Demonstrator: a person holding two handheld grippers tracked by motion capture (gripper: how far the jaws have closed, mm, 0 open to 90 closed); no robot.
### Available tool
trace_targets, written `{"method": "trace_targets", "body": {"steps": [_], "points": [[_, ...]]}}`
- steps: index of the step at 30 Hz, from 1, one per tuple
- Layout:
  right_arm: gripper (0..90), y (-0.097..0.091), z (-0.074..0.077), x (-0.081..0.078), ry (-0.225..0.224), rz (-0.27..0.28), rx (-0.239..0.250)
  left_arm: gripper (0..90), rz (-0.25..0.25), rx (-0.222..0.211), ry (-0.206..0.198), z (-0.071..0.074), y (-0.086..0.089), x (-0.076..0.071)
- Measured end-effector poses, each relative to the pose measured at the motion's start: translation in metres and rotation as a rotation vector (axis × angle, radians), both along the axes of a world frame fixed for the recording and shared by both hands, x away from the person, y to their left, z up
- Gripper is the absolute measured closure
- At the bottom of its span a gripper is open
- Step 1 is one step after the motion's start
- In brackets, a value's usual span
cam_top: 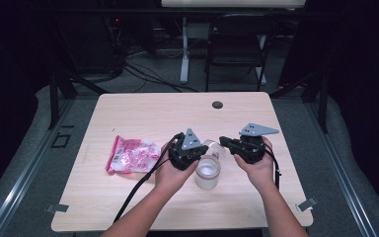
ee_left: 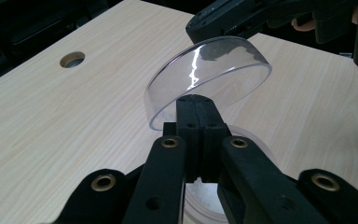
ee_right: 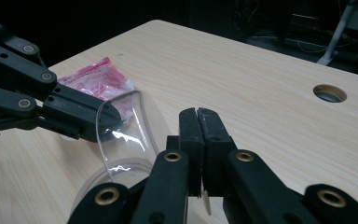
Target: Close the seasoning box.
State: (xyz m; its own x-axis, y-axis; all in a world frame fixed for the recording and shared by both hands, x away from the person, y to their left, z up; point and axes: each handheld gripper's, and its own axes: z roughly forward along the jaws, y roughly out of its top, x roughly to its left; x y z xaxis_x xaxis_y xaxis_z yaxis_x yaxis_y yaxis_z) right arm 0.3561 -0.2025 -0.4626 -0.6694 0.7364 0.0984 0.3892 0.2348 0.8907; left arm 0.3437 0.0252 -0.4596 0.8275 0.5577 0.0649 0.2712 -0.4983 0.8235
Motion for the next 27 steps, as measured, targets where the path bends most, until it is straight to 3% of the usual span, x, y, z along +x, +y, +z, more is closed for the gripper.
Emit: {"method": "trace_targets", "body": {"steps": [12, 27], "points": [[88.5, 0.004, 0.001, -0.002, -0.007, 0.009, -0.005, 90.0, -0.011, -0.018, 0.018, -0.008, 0.005, -0.009], [88.0, 0.005, 0.001, -0.002, -0.011, 0.014, -0.015, 89.9, -0.017, -0.01, 0.036, -0.026, 0.01, -0.019]]}}
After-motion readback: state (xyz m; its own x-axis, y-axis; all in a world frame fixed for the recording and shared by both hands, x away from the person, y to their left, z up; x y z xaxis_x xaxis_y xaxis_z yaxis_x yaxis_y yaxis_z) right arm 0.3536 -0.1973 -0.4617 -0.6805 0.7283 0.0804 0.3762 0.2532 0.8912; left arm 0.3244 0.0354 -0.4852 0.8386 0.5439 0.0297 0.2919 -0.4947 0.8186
